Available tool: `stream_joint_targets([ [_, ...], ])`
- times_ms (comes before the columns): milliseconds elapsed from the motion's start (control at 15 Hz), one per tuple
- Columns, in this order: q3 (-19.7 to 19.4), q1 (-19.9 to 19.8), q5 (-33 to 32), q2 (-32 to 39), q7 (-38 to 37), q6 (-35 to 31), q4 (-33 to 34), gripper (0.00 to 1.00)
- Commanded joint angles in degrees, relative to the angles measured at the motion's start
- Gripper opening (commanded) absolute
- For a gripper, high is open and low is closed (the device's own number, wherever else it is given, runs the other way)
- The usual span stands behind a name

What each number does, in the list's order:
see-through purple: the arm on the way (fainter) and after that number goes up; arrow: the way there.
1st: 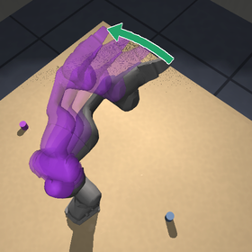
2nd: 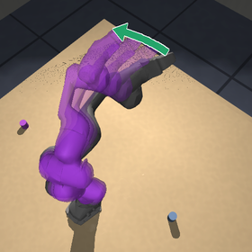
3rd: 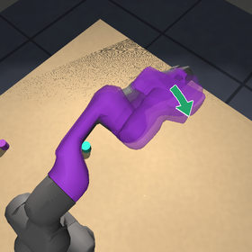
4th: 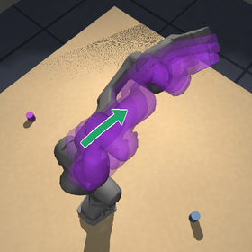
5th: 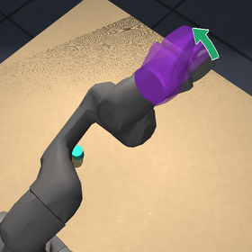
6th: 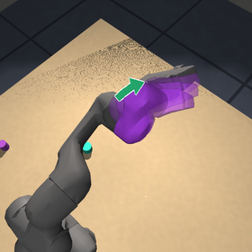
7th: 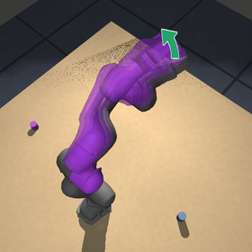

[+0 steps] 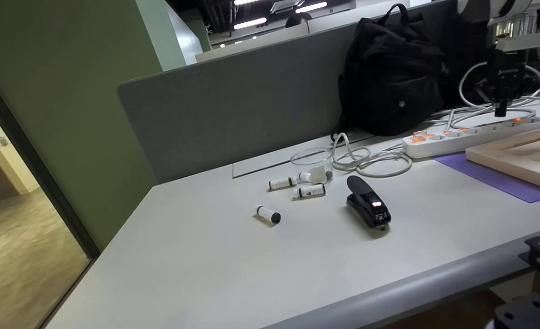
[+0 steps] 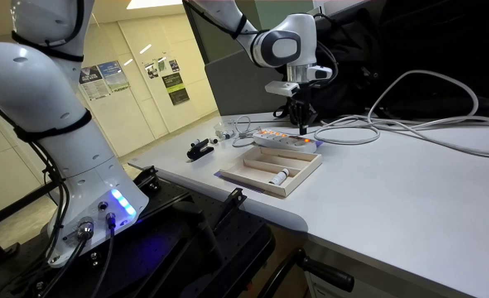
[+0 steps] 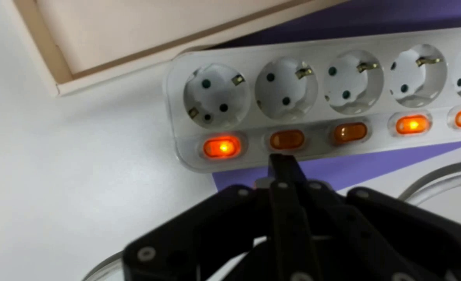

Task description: Turn on the fourth and sixth switches on the extension cord

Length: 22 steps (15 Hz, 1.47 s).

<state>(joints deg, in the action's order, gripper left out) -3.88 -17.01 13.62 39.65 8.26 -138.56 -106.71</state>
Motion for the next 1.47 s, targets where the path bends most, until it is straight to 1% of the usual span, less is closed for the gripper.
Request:
stream_joint_targets([
  [0,-2.5,2.5,-3.7,0.9,-4.4,1.8,2.1,0.0],
  [933,-2.7,4.8,-6.7,2.4,-5.3,1.1,1.8,0.0],
  [1133,-2.8,4.7,-7.2,1.4,-5.2,2.2,3.3,0.0],
  [1400,-2.2,3.6,-6.5,-1.5,-4.2,5.9,7.6,0.0],
])
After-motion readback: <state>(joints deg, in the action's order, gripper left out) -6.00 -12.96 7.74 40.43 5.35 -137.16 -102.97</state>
